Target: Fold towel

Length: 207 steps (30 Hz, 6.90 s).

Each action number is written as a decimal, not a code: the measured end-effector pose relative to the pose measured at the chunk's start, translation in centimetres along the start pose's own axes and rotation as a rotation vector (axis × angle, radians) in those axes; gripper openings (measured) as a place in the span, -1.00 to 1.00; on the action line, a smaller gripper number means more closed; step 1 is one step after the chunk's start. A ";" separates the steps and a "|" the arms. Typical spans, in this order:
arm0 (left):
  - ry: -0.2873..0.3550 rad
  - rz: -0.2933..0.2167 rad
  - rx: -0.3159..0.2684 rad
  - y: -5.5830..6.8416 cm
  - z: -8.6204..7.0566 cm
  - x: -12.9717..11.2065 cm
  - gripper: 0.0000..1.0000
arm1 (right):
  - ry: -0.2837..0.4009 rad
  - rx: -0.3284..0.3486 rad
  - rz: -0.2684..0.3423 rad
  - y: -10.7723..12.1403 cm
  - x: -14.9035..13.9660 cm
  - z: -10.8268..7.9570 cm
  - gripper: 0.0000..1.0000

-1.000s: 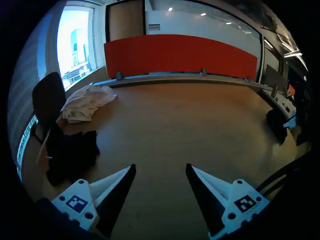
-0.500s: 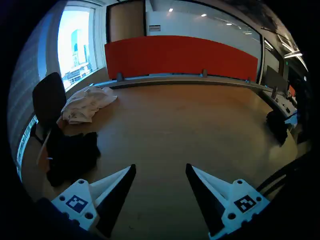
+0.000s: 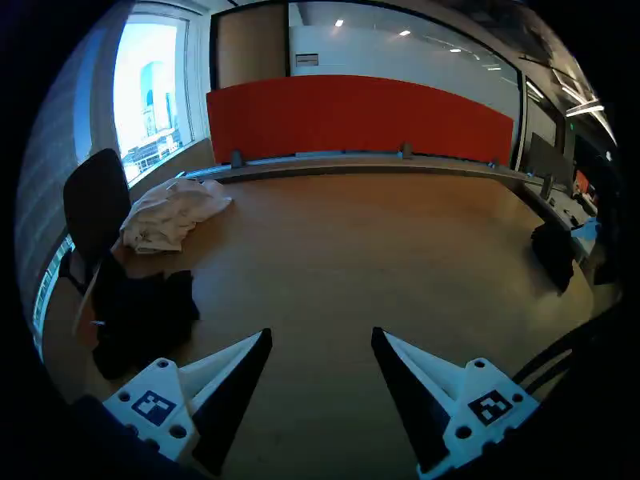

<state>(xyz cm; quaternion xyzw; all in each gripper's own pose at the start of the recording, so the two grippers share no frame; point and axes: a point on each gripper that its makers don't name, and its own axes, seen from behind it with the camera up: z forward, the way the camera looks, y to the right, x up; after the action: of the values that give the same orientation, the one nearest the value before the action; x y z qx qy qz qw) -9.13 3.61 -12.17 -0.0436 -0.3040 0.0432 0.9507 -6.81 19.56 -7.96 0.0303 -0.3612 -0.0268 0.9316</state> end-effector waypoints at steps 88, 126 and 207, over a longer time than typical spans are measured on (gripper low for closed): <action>0.425 -0.095 0.030 -4.0 0.9 16.8 0.84 | 0.595 -0.079 0.057 -9.1 17.8 -5.0 1.00; 0.457 -0.076 0.009 -4.1 1.6 17.8 0.84 | 0.651 -0.039 0.108 -16.3 19.8 -4.1 1.00; 0.627 -0.079 0.077 -5.0 9.8 7.4 0.85 | 0.697 -0.079 0.034 -18.2 14.2 -3.1 1.00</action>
<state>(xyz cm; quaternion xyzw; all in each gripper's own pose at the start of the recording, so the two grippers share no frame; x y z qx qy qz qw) -8.48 -0.04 0.57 -0.0071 0.0042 0.0024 1.0000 5.22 0.56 -2.11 -0.0044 -0.0204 -0.0134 0.9997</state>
